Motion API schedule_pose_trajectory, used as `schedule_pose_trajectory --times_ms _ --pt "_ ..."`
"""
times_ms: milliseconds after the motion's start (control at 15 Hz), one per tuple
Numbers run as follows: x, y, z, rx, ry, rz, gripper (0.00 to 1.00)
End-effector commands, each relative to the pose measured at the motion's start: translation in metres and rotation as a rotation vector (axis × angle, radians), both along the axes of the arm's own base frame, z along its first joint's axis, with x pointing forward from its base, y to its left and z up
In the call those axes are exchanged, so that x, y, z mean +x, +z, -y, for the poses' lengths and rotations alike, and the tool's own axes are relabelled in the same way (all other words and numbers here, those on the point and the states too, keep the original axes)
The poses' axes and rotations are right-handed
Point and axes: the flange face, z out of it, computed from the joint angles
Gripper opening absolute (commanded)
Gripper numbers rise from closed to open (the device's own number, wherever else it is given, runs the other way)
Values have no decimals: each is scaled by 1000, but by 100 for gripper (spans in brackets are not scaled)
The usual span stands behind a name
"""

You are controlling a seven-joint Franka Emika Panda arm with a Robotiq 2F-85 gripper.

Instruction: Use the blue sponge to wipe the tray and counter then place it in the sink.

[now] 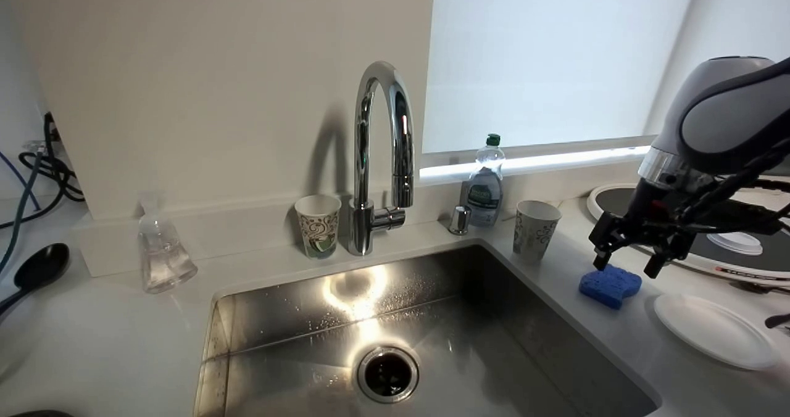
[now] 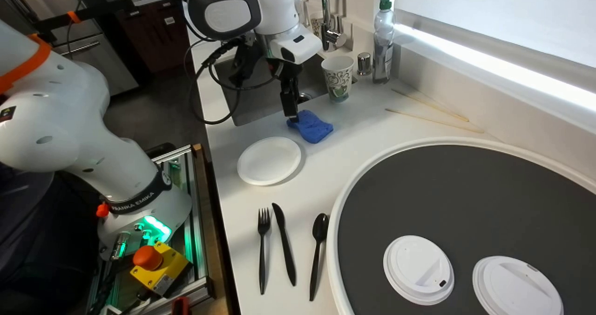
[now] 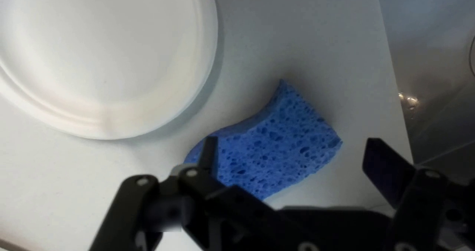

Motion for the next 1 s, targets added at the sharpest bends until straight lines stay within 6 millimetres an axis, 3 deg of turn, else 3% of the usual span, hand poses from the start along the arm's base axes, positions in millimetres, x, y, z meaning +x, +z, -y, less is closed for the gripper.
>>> schedule_pose_trajectory --times_ms 0,933 --pt "-2 -10 -2 -38 -77 -5 100" --pt "5 -23 -12 -50 -341 -32 100"
